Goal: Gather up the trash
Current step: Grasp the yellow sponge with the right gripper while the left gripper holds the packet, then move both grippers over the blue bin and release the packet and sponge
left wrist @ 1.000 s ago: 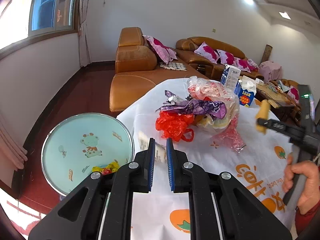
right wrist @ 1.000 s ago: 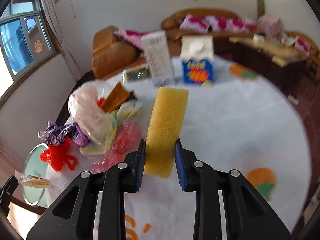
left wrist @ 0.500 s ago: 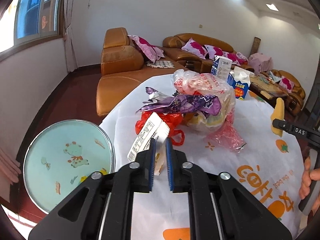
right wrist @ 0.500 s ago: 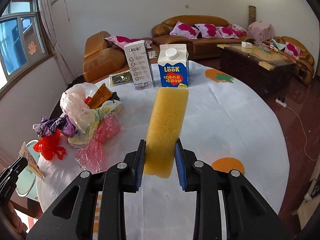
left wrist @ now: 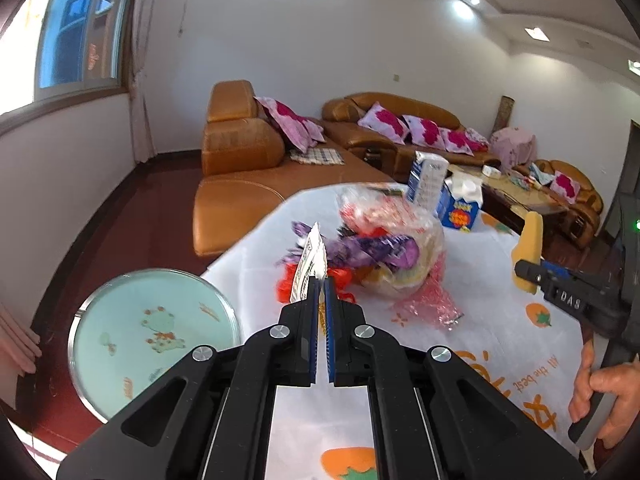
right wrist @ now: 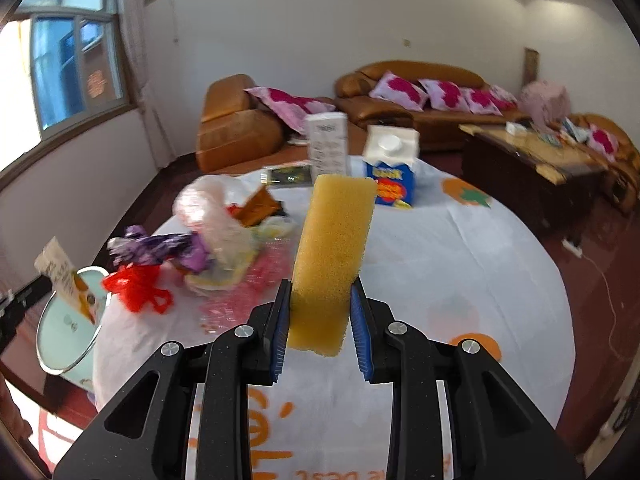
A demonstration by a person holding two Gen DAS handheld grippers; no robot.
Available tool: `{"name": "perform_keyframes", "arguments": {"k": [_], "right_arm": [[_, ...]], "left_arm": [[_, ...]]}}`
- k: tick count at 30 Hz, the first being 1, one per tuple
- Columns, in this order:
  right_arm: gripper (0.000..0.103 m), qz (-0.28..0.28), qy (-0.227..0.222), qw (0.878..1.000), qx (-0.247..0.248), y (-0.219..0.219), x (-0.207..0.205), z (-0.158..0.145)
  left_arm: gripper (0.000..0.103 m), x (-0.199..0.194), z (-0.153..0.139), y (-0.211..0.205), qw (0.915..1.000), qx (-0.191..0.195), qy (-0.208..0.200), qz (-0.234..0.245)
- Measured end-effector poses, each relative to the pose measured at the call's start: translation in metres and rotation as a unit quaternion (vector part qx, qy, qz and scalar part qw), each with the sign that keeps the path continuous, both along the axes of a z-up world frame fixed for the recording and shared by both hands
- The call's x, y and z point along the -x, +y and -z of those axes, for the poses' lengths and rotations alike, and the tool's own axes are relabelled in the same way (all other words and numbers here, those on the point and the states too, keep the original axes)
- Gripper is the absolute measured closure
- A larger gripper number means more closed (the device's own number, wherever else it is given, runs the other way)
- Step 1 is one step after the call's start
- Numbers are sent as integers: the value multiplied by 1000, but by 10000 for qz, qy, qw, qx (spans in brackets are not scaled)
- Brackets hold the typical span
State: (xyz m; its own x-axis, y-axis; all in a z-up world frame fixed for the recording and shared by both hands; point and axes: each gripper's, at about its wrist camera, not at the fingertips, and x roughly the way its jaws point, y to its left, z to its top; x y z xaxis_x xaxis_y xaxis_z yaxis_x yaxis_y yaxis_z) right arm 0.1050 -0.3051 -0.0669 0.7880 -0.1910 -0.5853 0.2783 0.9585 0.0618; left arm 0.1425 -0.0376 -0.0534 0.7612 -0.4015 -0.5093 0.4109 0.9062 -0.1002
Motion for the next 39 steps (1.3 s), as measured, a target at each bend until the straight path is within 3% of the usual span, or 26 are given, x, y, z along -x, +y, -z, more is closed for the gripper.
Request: {"name": "perform_keyframes", "arguments": {"k": [6,16,25,39], "right_arm": [[74,-542,-44,9984,137,41,-8,-5],[74,-1596,-78,9866,329,123,-31,-9],[74,-2370,1,9697,591,192,-57,0],[74,-3000,602,9475,924,246,-103,35]], "left_arm": [[100,3,-13,42,9981,-109,-159,-582],[100,-1,-7,106,9901,-138,-113,-1396],[100,-13,11,124,9871,-108,46,-1598],[100,-32,35,143,9848,-20,399,-1689]]}}
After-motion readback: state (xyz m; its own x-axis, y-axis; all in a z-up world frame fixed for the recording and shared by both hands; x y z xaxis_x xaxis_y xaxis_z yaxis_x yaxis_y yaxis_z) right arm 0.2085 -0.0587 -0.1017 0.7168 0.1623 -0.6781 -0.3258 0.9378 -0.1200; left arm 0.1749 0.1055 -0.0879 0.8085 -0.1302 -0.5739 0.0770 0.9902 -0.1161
